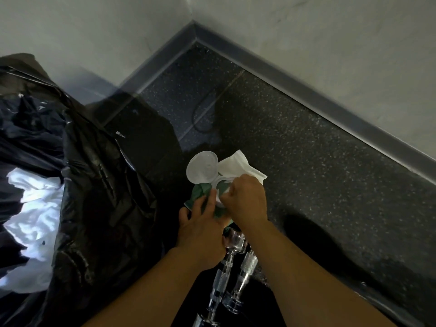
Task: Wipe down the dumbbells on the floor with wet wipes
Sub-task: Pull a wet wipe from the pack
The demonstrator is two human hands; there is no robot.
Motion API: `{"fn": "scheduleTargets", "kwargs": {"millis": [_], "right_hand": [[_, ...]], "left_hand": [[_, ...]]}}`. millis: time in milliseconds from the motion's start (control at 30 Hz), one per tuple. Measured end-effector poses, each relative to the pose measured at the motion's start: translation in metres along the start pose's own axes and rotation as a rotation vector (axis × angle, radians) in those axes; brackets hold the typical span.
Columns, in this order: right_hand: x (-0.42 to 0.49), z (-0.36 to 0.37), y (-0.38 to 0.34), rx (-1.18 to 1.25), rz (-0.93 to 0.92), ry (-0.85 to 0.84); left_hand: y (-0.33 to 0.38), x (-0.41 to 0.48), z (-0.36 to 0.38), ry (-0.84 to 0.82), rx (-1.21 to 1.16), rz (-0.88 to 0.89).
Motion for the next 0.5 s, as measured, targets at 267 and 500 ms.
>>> {"fn": "scheduleTargets", "kwargs": {"millis": [267, 500], "right_hand": [[-0.022, -0.003, 0.028, 0.273, 0.126, -0.021], [0.003, 0.01, 0.0, 0.1, 0.498, -0.123]], "left_hand": [[-0.001, 0.001, 0.004, -0.006, 0.003, -0.027], [0.0, -0.001, 0.001, 0.003, 0.018, -0.018]]}}
Point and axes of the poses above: each hand's wrist, its own x-axis towards the middle knuckle, its own z-axis out of the palm, y = z × x, the point moved 1 cm from there along x, towards the middle knuckle, and after that the axes turned 8 degrees about -x, right-handed, at the moved point
